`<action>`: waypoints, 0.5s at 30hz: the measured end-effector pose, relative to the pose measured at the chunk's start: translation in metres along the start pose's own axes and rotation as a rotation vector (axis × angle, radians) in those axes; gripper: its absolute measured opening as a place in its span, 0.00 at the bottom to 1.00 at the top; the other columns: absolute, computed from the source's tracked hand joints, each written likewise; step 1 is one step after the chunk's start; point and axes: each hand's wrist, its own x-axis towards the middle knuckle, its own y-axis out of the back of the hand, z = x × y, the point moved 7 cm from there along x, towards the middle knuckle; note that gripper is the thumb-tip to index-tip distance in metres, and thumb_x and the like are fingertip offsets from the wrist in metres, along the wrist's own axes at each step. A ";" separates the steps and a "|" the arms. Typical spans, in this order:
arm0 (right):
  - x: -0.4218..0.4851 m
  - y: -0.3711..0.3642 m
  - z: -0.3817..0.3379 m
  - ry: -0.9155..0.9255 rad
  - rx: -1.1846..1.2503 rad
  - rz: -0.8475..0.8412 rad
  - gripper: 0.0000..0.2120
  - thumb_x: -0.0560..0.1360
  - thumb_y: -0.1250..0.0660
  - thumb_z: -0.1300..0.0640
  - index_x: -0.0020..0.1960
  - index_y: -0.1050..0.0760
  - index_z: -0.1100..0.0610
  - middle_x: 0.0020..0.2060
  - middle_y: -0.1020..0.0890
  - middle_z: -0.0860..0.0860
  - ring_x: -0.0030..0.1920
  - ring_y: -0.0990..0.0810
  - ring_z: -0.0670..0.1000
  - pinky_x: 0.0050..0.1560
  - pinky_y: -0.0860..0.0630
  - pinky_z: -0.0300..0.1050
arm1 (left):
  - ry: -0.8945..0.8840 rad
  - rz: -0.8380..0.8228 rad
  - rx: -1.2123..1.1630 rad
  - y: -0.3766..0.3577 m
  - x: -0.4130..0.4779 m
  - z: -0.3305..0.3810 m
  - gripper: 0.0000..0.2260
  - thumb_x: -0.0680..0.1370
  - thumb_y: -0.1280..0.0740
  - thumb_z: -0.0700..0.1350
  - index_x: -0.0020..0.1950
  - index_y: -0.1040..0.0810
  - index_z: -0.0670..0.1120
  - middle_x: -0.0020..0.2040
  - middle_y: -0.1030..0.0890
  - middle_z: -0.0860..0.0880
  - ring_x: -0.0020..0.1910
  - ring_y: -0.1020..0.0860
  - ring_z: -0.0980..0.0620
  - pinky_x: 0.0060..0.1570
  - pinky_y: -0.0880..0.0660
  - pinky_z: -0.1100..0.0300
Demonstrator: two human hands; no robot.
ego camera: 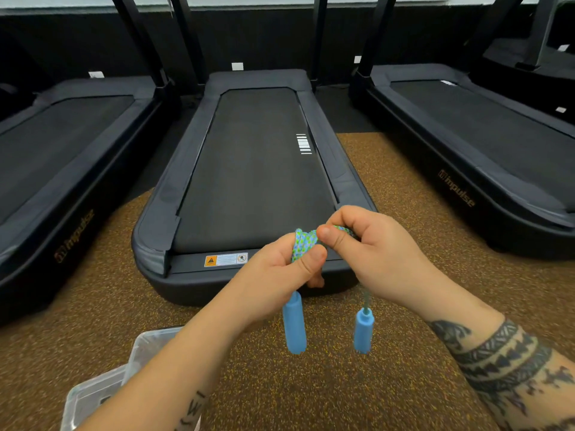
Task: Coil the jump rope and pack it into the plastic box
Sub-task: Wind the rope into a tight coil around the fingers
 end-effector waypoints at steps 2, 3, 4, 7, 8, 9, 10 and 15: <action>0.002 0.004 0.003 -0.004 0.009 0.046 0.10 0.76 0.32 0.49 0.40 0.24 0.54 0.26 0.26 0.42 0.30 0.29 0.41 0.33 0.34 0.34 | 0.017 -0.036 -0.076 -0.005 -0.001 0.001 0.17 0.76 0.34 0.56 0.48 0.25 0.42 0.33 0.23 0.52 0.39 0.23 0.50 0.47 0.23 0.55; 0.002 0.005 0.004 -0.004 0.006 0.056 0.11 0.76 0.32 0.49 0.40 0.24 0.54 0.27 0.26 0.44 0.30 0.30 0.42 0.33 0.33 0.35 | 0.028 -0.051 -0.117 -0.007 -0.002 0.002 0.13 0.77 0.35 0.53 0.46 0.26 0.43 0.32 0.24 0.52 0.39 0.24 0.48 0.46 0.24 0.59; 0.003 0.005 0.005 -0.004 0.005 0.059 0.11 0.77 0.33 0.49 0.40 0.25 0.55 0.28 0.26 0.46 0.31 0.30 0.42 0.34 0.33 0.36 | 0.040 -0.063 -0.163 -0.010 -0.003 0.003 0.10 0.78 0.37 0.51 0.45 0.26 0.44 0.32 0.25 0.51 0.39 0.24 0.47 0.45 0.25 0.60; 0.005 0.001 0.009 -0.025 0.036 0.037 0.14 0.79 0.36 0.49 0.38 0.27 0.54 0.28 0.27 0.48 0.30 0.31 0.42 0.33 0.34 0.36 | 0.045 -0.115 -0.344 -0.015 -0.006 0.009 0.11 0.78 0.39 0.49 0.43 0.25 0.44 0.31 0.27 0.48 0.37 0.24 0.45 0.43 0.24 0.60; 0.005 -0.001 0.011 -0.043 0.058 0.022 0.15 0.80 0.38 0.49 0.37 0.28 0.55 0.28 0.29 0.47 0.30 0.32 0.42 0.32 0.34 0.36 | 0.040 -0.136 -0.410 -0.016 -0.008 0.011 0.11 0.78 0.39 0.50 0.42 0.25 0.44 0.31 0.27 0.48 0.36 0.24 0.46 0.43 0.24 0.60; 0.005 -0.004 0.014 -0.066 0.077 0.005 0.16 0.80 0.39 0.50 0.37 0.29 0.57 0.27 0.30 0.47 0.29 0.33 0.42 0.32 0.34 0.38 | 0.030 -0.153 -0.473 -0.017 -0.009 0.014 0.12 0.78 0.39 0.51 0.42 0.24 0.45 0.31 0.26 0.47 0.36 0.23 0.46 0.43 0.24 0.60; 0.005 -0.009 0.019 -0.095 0.080 -0.014 0.17 0.81 0.39 0.50 0.38 0.28 0.59 0.28 0.29 0.50 0.30 0.33 0.42 0.34 0.34 0.41 | 0.015 -0.155 -0.530 -0.017 -0.009 0.016 0.12 0.77 0.38 0.52 0.42 0.24 0.45 0.31 0.26 0.47 0.37 0.23 0.46 0.44 0.24 0.59; -0.002 -0.030 0.034 -0.144 0.025 -0.094 0.15 0.80 0.41 0.48 0.49 0.24 0.59 0.40 0.17 0.58 0.41 0.20 0.57 0.46 0.23 0.55 | -0.046 -0.005 -0.684 -0.009 -0.006 0.021 0.14 0.75 0.36 0.54 0.44 0.23 0.43 0.37 0.18 0.45 0.41 0.19 0.47 0.52 0.22 0.54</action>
